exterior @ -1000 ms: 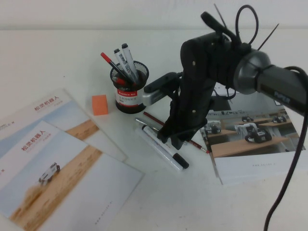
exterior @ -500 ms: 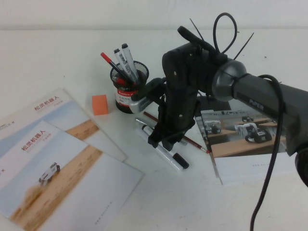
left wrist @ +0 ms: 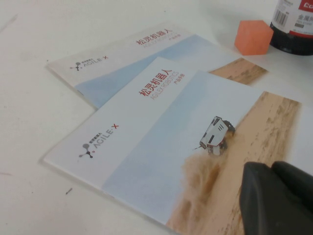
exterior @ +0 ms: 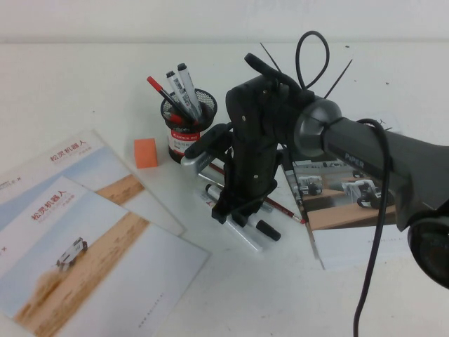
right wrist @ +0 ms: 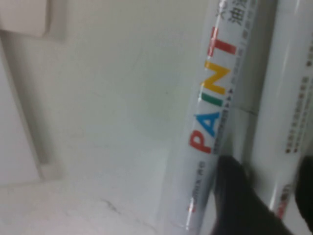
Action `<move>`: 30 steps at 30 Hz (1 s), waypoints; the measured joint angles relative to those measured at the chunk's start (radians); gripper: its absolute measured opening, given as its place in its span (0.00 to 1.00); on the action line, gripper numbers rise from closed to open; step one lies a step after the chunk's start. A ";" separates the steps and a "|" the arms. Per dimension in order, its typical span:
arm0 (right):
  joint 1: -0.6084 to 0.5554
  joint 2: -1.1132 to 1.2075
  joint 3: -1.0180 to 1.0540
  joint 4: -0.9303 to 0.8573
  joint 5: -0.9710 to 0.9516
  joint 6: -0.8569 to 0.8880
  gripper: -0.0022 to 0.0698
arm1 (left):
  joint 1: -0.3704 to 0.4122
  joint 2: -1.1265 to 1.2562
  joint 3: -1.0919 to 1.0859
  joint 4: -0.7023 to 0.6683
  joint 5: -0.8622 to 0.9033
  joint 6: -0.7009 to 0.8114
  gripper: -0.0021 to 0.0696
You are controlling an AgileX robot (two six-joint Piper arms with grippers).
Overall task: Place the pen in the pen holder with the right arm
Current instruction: Pick up the pen on the table, then place the pen onto the pen holder
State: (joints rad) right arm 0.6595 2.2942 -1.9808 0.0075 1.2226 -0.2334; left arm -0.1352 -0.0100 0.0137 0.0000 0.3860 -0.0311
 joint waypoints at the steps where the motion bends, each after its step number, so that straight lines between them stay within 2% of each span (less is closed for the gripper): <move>1: 0.000 0.002 0.000 -0.001 0.000 0.000 0.37 | 0.000 0.000 0.000 0.000 0.000 0.000 0.03; 4: 0.000 0.002 0.000 -0.001 0.000 0.000 0.35 | 0.000 0.000 0.000 0.000 0.000 0.000 0.03; 8: 0.000 0.000 0.000 -0.001 0.000 0.000 0.20 | 0.000 0.000 0.000 0.000 0.000 0.000 0.03; 14: -0.002 -0.085 0.036 0.107 -0.027 0.009 0.21 | 0.000 0.000 0.000 0.000 0.000 0.000 0.03; 18: -0.008 -0.234 0.167 0.192 -0.238 0.007 0.21 | 0.000 0.000 0.000 0.000 0.000 0.000 0.03; 24: -0.008 -0.447 0.519 0.305 -0.757 -0.113 0.21 | 0.000 0.000 0.000 0.000 0.000 0.000 0.03; 26: -0.007 -0.494 0.622 0.394 -0.926 -0.178 0.21 | 0.000 0.000 0.000 0.000 0.000 0.000 0.03; 30: -0.002 -0.514 0.682 0.502 -1.044 -0.330 0.21 | 0.000 0.000 0.000 0.000 0.000 0.000 0.03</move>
State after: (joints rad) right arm 0.6574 1.7807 -1.2991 0.5090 0.1782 -0.5638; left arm -0.1352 -0.0100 0.0137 0.0000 0.3860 -0.0311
